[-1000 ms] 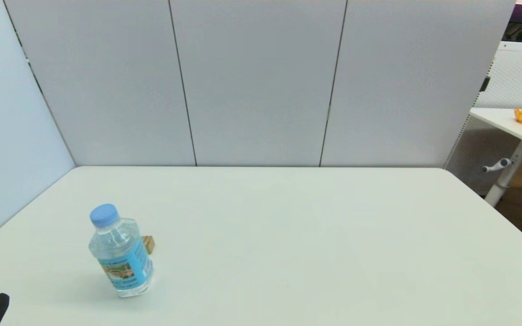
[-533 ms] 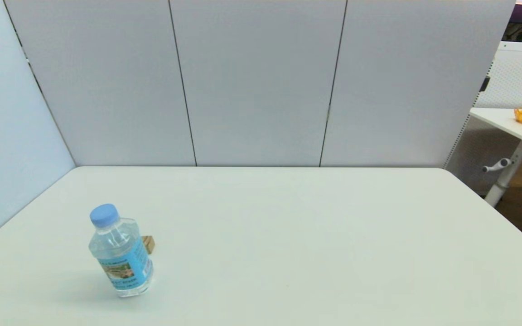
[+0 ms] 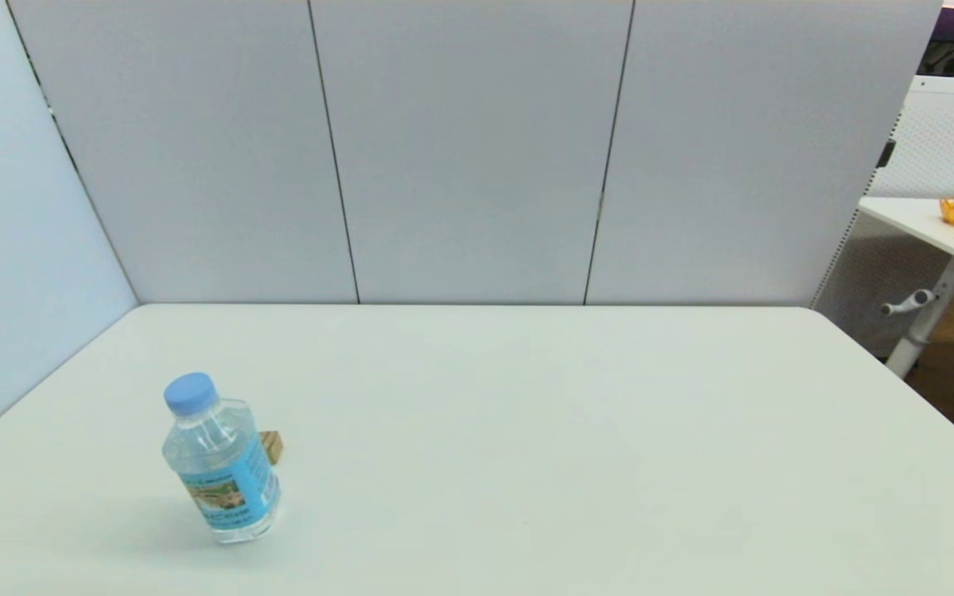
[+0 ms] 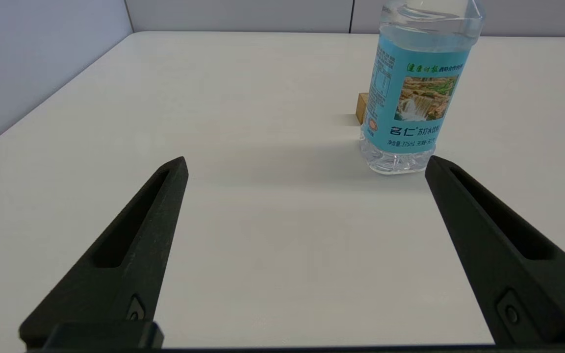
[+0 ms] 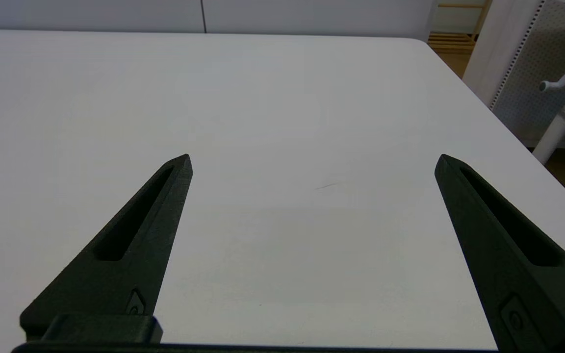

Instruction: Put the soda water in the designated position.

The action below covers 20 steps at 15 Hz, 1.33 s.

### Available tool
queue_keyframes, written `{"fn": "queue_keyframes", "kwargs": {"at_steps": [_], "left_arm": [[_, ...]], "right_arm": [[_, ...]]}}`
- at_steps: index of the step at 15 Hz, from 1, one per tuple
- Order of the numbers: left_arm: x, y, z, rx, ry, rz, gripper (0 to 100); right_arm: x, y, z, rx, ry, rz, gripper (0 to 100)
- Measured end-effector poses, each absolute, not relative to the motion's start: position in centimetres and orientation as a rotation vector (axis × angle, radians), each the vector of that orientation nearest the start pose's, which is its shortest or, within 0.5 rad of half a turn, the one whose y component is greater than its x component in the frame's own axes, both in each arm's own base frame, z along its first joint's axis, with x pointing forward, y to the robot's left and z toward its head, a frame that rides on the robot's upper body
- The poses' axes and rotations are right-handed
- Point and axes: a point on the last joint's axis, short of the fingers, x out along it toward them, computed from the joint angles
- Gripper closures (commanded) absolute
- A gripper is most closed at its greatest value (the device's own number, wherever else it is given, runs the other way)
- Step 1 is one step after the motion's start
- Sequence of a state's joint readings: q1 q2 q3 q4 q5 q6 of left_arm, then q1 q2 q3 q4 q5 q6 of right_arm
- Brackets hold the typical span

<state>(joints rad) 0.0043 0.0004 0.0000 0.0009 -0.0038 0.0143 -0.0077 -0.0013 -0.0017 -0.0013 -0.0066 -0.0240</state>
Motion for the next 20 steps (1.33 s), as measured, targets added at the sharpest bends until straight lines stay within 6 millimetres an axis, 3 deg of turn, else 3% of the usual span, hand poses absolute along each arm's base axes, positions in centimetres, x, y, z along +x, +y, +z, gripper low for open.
{"fn": "queue_keyframes", "kwargs": {"at_steps": [20], "left_arm": [[-2.29, -0.01, 7.53, 0.002, 0.0, 0.003, 0]], "right_arm": [[-2.3, 0.0, 7.6, -0.028, -0.004, -0.015, 0]]}}
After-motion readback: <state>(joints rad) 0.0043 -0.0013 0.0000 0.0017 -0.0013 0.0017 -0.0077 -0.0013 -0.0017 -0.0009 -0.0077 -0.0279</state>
